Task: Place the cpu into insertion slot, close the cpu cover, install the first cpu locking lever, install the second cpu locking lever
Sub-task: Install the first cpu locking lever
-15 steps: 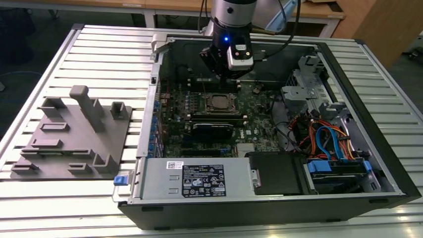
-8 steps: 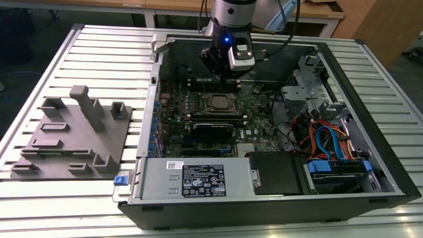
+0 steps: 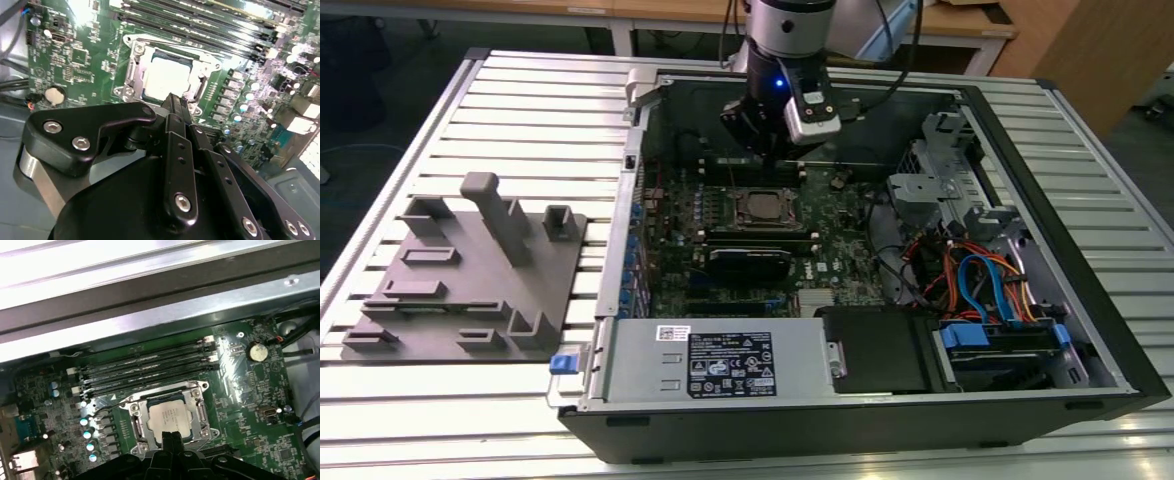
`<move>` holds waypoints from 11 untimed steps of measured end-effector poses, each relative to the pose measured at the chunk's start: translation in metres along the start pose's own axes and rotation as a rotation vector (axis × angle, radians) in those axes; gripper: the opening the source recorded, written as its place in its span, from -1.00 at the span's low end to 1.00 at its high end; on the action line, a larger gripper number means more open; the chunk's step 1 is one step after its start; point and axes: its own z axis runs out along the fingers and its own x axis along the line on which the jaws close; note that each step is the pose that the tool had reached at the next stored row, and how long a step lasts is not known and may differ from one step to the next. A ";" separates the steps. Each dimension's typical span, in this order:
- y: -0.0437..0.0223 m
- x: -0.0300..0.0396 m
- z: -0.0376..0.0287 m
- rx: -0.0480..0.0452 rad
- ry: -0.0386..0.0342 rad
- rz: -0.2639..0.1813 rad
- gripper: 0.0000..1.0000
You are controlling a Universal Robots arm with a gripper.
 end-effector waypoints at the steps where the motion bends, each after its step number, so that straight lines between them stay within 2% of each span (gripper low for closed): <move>1: -0.0008 0.0034 0.0001 -0.0003 -0.0008 0.000 -0.80; 6: -0.0050 0.0198 0.0001 -0.0012 -0.0042 0.000 -0.80; 8: -0.0054 0.0214 0.0005 -0.0014 -0.0046 -0.008 -0.80; 11: -0.0054 0.0214 0.0015 -0.0021 -0.0051 -0.061 -0.80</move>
